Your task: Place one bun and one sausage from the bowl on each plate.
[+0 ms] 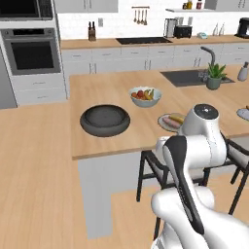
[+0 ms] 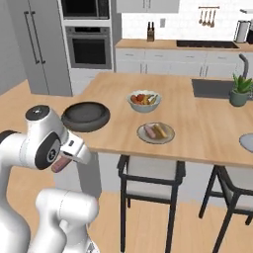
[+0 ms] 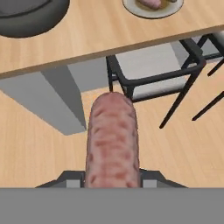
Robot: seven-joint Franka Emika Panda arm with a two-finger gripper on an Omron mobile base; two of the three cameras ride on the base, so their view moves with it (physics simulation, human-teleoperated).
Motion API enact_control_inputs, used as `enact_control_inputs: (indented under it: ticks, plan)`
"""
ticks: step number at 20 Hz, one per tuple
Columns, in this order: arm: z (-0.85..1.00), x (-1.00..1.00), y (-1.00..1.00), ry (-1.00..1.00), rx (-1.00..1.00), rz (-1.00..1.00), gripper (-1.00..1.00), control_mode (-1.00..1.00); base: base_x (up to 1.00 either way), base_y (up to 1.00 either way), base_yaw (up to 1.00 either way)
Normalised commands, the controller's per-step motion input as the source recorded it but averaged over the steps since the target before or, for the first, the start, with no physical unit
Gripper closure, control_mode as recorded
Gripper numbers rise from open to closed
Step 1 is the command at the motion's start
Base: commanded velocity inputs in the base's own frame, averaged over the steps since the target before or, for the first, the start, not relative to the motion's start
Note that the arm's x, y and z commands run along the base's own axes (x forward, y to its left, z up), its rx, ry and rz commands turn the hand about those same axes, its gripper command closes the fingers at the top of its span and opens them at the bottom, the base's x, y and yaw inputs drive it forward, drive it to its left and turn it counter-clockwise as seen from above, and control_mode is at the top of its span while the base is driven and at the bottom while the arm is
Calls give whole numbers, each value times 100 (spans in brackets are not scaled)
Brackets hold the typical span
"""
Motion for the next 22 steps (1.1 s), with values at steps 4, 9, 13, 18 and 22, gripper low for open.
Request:
enact_control_inputs:
  ticks: [4, 9, 13, 18, 22]
  plan:
    - [0, 0, 0, 0, 0, 0, 100, 100, -3, -100, -1]
    - [0, 0, 0, 0, 0, 0, 100, 100, 4, -100, 0]
    - [0, 0, 0, 0, 0, 0, 100, 100, 25, -100, 0]
    - [0, 0, 0, 0, 0, 0, 100, 100, 50, -100, 2]
    - [0, 0, 0, 0, 0, 0, 100, 100, 65, -60, 8]
